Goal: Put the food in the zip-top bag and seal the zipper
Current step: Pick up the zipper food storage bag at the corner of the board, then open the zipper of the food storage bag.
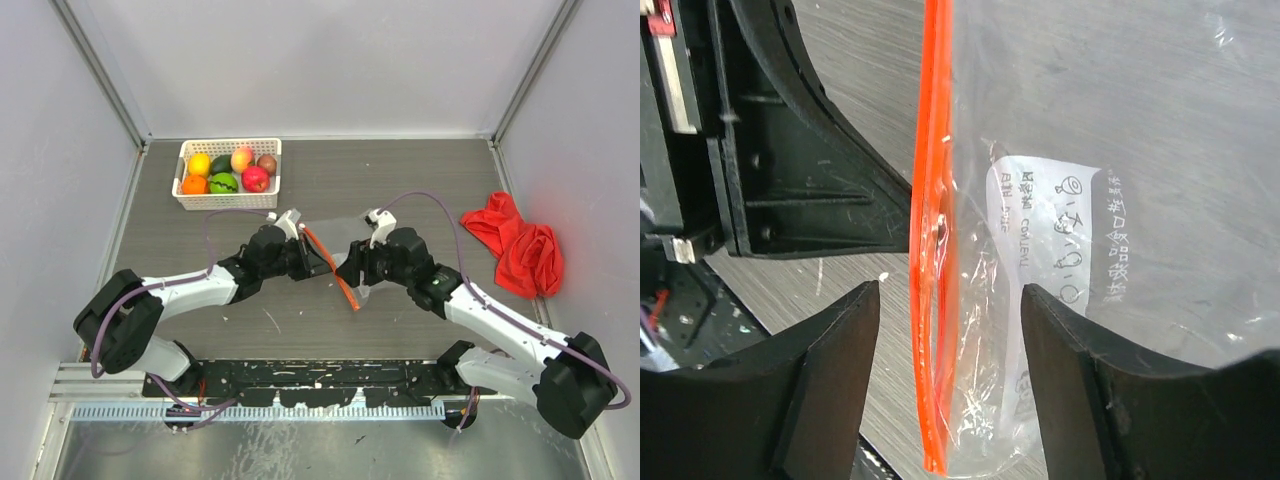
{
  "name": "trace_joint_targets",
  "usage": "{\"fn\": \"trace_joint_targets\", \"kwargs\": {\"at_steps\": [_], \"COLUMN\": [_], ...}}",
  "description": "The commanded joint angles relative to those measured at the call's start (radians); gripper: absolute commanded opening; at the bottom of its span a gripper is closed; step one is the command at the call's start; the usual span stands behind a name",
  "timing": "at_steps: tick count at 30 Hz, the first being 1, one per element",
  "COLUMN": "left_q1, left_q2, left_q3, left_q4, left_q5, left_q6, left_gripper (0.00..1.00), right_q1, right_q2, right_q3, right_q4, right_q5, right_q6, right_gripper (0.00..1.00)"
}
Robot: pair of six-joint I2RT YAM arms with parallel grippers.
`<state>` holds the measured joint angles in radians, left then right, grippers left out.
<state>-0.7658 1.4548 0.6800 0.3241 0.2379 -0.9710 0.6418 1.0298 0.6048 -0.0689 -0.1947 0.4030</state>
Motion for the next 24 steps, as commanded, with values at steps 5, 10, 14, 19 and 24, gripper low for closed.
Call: {"fn": "trace_joint_targets", "kwargs": {"at_steps": [5,10,14,19,24], "left_q1": [-0.004,-0.004,-0.004,-0.004,-0.004], "left_q2": [-0.014,-0.016,-0.021,-0.025,-0.027], "left_q3": [0.026,0.026,0.024,0.021,0.02], "left_q4": [0.022,0.02,0.018,0.015,0.009], "left_q5": [-0.014,-0.015,-0.019,-0.02,-0.022], "left_q6": [0.016,0.014,0.014,0.014,0.015], "left_gripper": [0.0,0.0,0.0,0.0,0.0], "right_q1": [0.168,0.28,0.344,0.392,0.431], "right_q2": [0.009,0.069,0.11,0.162,0.194], "right_q3": [0.085,0.134,0.161,0.184,0.204], "right_q4": [-0.054,-0.09,-0.114,-0.133,-0.149], "right_q5": [0.266,0.48,0.608,0.688,0.77], "right_q6": [-0.173,-0.208,-0.22,-0.235,-0.237], "right_gripper": [0.64,0.62,0.58,0.55,0.49]}}
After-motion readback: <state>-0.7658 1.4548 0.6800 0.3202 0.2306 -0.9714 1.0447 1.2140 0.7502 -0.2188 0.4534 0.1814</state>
